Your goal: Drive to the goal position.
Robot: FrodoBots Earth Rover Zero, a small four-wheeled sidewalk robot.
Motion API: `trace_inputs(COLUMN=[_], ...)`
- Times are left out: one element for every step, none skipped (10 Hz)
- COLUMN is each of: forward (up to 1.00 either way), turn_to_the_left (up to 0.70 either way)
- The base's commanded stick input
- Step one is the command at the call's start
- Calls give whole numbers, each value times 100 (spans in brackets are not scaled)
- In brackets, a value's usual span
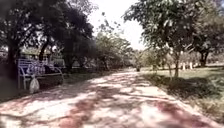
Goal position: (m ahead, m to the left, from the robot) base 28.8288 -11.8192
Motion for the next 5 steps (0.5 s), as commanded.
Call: trace_inputs(forward=[70, 70, 70, 70, 70], turn_to_the_left=[0, 0, 0, 0, 0])
